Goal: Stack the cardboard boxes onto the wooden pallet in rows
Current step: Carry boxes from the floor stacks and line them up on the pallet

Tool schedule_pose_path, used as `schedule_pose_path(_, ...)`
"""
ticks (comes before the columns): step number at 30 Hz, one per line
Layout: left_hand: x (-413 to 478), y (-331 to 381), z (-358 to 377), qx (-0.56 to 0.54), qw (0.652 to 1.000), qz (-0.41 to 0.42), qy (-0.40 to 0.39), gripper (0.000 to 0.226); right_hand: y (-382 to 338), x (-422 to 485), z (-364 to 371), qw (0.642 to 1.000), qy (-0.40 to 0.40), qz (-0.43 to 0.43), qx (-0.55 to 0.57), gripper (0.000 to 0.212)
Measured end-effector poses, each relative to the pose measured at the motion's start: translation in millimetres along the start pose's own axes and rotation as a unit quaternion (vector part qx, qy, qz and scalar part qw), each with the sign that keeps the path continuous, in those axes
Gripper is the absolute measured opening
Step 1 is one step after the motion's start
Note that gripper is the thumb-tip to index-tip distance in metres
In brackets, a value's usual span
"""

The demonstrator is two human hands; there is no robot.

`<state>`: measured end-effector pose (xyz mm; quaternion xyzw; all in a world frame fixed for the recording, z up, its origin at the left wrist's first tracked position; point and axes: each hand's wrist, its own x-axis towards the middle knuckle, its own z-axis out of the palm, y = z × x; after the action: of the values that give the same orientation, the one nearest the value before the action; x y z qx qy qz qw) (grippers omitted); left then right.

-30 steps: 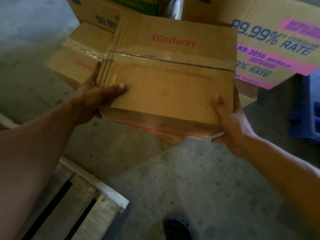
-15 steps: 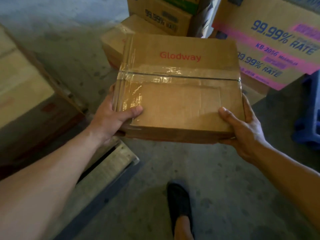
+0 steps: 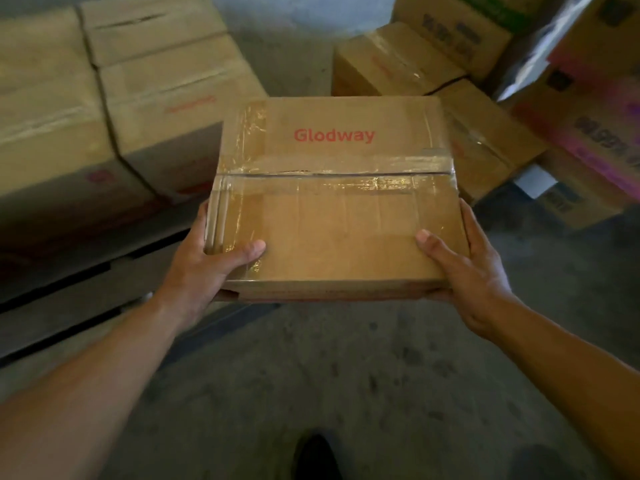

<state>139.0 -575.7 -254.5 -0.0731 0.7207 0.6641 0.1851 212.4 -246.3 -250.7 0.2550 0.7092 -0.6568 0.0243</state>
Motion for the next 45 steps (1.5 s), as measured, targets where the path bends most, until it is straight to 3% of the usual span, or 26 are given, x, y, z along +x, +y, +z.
schedule_pose_path(5, -56, -24, -58, -0.001, 0.996, 0.008, 0.093, 0.089, -5, -25, 56, 0.998, -0.055, -0.028, -0.032, 0.091)
schedule_pose_path(11, -108, -75, -161, -0.037, 0.985, -0.043, 0.166, 0.104, 8, -57, 160, 0.992, -0.102, -0.04, -0.063, 0.088)
schedule_pose_path(15, -135, -95, -250, -0.05, 0.983, -0.045, 0.172, 0.1, 21, -86, 250, 0.991, -0.119, -0.028, -0.055, 0.084)
schedule_pose_path(18, -163, -115, -330, -0.03, 0.98, -0.05, 0.192, 0.096, 33, -115, 332, 0.986, -0.146, -0.03, -0.073, 0.067)
schedule_pose_path(23, -214, -141, -454, -0.064, 0.965, -0.087, 0.241, 0.085, 48, -163, 465, 0.976, -0.194, -0.031, -0.095, 0.081)
schedule_pose_path(30, -250, -171, -585, -0.082, 0.947, -0.119, 0.286, 0.095, 72, -197, 614, 0.966, -0.23, -0.045, -0.108, 0.077)
schedule_pose_path(37, -244, -202, -664, -0.091, 0.941, -0.13, 0.299, 0.094, 94, -210, 695, 0.973, -0.21, -0.024, -0.096, 0.087)
schedule_pose_path(45, -225, -223, -695, -0.079, 0.947, -0.126, 0.283, 0.103, 103, -207, 721, 0.979, -0.188, 0.0, -0.084, 0.088)
